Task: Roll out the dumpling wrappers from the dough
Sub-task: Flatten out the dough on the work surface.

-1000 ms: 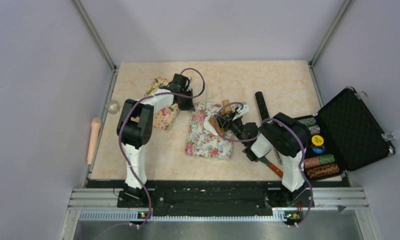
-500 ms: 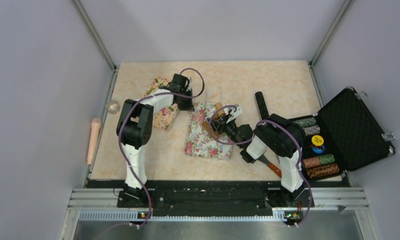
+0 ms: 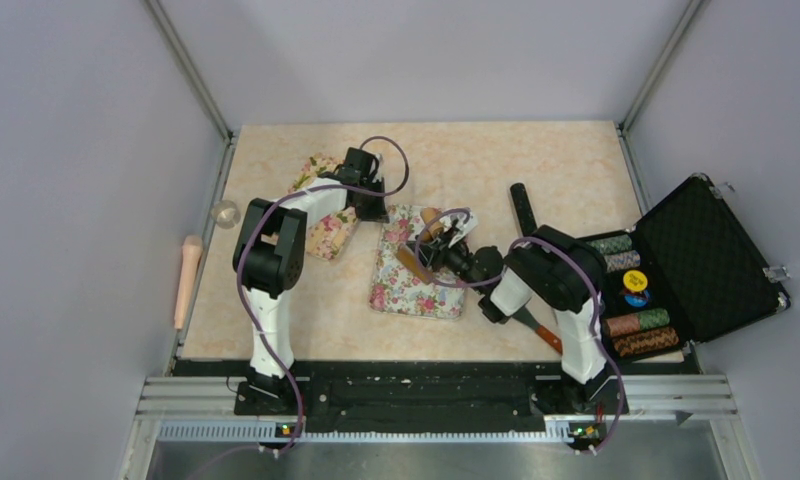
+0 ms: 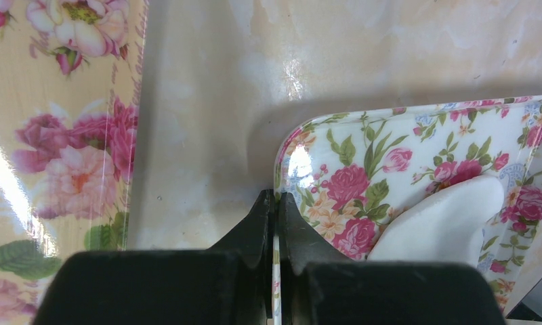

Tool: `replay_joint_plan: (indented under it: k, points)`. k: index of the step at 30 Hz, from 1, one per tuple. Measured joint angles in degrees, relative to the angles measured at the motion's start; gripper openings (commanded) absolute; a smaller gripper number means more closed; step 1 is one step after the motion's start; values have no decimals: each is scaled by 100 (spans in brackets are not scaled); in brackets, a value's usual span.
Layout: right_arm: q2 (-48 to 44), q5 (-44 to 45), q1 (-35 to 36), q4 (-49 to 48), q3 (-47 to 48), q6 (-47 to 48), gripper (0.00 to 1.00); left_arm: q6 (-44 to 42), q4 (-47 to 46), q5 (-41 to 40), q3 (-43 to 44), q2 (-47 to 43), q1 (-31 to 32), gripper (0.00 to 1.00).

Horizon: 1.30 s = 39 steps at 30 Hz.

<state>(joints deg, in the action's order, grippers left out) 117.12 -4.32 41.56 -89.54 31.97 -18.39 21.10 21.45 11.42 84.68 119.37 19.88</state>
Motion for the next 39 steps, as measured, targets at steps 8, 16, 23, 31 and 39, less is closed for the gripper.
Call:
replay_joint_plan:
  k: [8,16,23,31,39]
  points:
    - [-437,-702,-833,260,-203,-297,0,17,13,37,-7,-2,9,0]
    - [-673,-647,-1508,531,-319,-417,0,20,17,55,-9,-2,13,0]
    - [-601,-149,-1113,494,-319,-269,0,20,17,57,-9,-2,13,0]
    - [-533,334,-767,437,-297,-59,0,20,17,50,-11,-7,7,0]
    - [-378,632,-433,348,-136,153,0,11,24,-24,-33,-31,-35,0]
